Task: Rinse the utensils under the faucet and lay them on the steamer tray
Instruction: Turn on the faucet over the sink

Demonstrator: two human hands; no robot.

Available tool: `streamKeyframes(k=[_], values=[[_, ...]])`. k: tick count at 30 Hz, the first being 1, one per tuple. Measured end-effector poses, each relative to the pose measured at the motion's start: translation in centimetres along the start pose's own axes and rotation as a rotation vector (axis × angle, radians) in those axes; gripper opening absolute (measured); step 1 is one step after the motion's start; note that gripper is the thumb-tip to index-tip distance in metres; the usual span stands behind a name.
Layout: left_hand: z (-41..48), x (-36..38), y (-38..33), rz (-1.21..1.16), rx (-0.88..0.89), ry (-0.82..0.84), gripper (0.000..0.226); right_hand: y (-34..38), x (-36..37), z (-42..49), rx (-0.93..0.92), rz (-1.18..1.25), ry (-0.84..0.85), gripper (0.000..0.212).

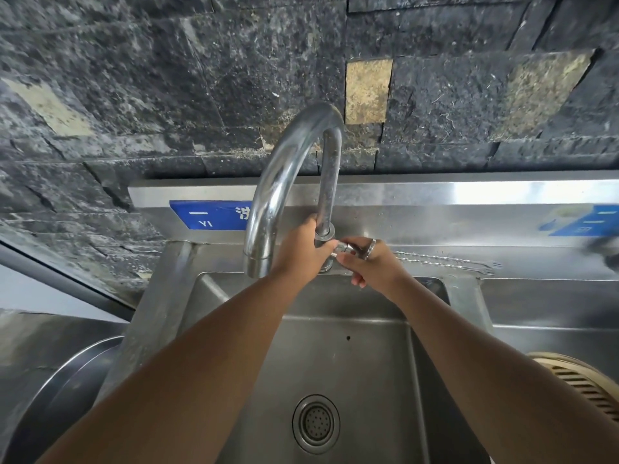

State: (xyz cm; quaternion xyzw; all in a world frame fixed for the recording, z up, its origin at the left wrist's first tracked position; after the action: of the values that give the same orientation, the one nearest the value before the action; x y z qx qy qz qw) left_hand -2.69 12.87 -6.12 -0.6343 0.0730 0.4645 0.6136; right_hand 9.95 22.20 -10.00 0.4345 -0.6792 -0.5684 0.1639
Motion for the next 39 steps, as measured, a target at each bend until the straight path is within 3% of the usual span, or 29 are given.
streamKeyframes(k=[39], values=[[0.10,0.88,0.86,0.020,-0.015,-0.035,0.034,-0.56,0.36,0.19,0.000,0.035,-0.006,0.023]])
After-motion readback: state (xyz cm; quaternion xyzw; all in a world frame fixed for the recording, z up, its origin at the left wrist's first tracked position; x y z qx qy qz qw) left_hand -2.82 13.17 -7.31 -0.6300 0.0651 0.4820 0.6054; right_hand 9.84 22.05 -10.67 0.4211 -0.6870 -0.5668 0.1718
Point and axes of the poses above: each hand's wrist, its own z-axis towards the middle knuckle, its own x-axis out of the palm, y = z × x, the point moved 4 cm from there along z, towards the middle knuckle, and after that the axes turned 8 degrees about x, right-handed, at the moved point
